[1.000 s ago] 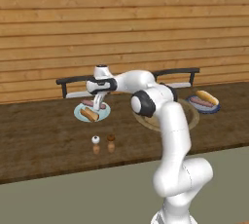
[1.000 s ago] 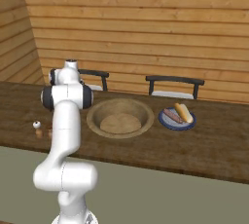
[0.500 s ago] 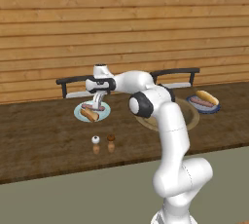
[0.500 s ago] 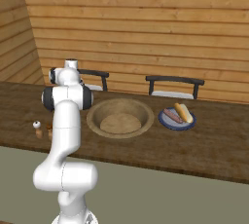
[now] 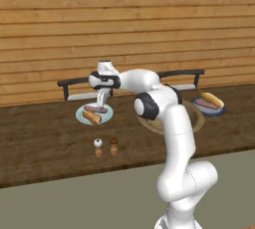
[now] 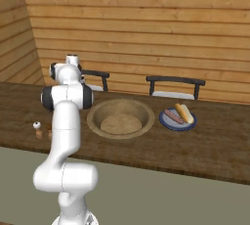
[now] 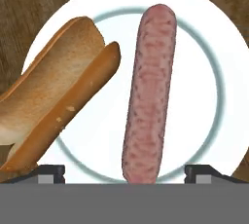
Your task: Place one bun and one sausage from the bowl on each plate.
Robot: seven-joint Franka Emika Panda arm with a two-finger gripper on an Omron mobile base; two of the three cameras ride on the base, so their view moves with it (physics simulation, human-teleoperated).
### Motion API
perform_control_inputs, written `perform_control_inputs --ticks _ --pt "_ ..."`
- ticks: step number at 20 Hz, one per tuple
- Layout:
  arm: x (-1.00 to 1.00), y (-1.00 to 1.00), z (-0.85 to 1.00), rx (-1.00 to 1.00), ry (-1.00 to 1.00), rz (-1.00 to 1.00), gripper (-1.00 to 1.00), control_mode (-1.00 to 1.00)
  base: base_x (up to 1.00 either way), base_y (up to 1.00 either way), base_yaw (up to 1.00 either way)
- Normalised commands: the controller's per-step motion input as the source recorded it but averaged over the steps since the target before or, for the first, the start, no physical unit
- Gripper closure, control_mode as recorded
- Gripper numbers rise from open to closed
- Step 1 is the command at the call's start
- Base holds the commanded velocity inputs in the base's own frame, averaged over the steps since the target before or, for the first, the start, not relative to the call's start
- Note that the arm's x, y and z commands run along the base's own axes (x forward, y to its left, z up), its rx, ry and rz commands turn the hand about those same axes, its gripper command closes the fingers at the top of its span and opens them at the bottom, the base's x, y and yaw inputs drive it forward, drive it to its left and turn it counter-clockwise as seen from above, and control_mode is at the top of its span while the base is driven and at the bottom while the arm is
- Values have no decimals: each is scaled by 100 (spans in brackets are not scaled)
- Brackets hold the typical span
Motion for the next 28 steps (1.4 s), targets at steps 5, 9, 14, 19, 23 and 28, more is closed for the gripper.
perform_control_inputs --ticks 5,9,14,19,23,28 --pt "-53 -62 47 0 0 -4 -100 -100 0 0 0" --pt "-88 -64 15 8 -5 -2 -100 -100 0 0 0" --pt "-100 -67 0 22 -15 0 -100 -100 0 0 0" --pt "-100 -64 0 22 -14 0 -100 -100 0 0 0" --pt "-99 -38 13 14 -9 0 -100 -100 0 0 0" --pt "-82 -13 57 1 -7 -7 -100 -100 0 0 0"
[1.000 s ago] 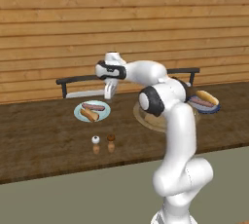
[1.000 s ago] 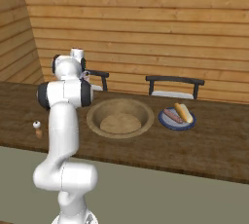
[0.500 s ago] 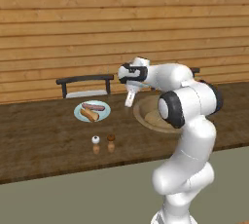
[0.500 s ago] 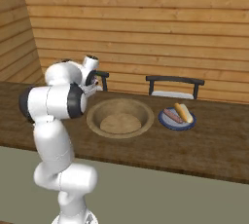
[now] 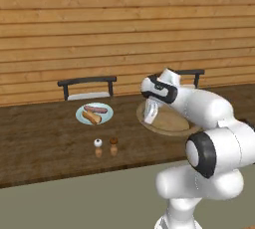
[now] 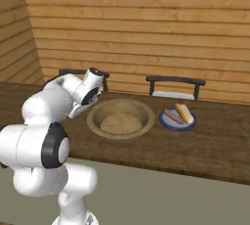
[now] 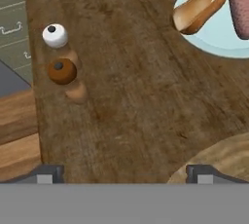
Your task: Place one bun and one sausage from the bowl on each plate.
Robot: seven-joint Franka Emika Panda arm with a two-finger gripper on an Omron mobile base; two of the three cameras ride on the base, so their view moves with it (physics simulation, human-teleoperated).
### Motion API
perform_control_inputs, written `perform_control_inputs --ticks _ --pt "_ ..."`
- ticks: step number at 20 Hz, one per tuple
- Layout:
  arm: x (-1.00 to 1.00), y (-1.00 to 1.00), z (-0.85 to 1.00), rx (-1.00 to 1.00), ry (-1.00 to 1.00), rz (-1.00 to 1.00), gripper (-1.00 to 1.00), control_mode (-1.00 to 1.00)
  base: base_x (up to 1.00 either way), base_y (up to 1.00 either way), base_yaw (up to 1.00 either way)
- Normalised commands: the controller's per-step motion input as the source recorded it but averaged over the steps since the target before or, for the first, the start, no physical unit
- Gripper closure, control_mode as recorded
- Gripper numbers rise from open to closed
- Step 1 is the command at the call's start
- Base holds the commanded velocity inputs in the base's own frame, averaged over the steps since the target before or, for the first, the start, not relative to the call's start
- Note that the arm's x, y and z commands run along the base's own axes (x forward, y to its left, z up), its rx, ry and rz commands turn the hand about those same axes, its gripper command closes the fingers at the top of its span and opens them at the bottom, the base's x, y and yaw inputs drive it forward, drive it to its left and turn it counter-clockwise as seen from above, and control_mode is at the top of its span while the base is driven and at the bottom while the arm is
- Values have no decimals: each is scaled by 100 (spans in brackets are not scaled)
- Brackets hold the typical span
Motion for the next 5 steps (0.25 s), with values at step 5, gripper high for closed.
perform_control_inputs --ticks 5 --pt "-65 0 94 -1 -15 -6 -100 -100 0 0 0"
